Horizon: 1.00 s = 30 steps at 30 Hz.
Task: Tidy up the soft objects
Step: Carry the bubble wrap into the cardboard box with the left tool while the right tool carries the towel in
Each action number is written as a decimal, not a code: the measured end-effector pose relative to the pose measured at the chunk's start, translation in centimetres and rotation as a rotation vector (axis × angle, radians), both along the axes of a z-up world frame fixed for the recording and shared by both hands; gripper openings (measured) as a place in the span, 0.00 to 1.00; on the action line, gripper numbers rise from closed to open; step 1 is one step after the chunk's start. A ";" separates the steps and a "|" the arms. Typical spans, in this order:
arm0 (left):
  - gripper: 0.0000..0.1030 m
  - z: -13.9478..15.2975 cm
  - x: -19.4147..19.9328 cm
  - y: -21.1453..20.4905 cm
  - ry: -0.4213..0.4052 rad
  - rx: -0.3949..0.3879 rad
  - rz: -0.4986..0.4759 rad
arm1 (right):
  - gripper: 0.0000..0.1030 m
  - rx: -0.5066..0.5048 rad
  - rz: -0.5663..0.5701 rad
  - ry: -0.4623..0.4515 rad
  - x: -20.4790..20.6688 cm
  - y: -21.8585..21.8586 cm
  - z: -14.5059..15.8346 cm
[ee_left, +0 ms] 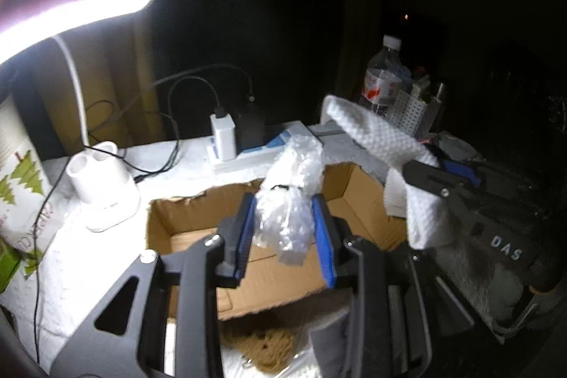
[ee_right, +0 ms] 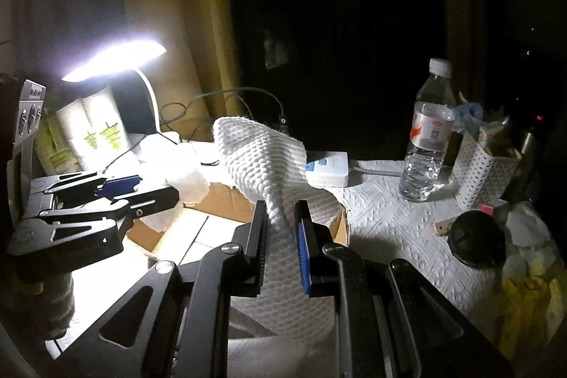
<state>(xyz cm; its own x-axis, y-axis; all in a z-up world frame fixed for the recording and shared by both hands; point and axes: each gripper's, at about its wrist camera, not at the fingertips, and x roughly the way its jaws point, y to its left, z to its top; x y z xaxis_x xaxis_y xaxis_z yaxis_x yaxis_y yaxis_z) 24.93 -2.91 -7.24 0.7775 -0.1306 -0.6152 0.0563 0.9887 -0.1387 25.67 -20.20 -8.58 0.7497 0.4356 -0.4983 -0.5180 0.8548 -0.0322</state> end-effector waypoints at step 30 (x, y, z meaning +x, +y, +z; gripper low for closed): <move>0.36 -7.0 5.8 -1.6 0.170 -0.057 -0.011 | 0.17 -0.162 -0.056 0.237 7.3 2.2 -7.1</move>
<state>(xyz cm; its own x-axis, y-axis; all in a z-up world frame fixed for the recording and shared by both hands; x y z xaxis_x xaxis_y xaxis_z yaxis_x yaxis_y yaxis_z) 30.73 -4.54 -14.26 0.6613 -0.1772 -0.7288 0.0380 0.9784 -0.2034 32.98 -17.99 -15.65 0.6247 0.2975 -0.7219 -0.4796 0.8758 -0.0541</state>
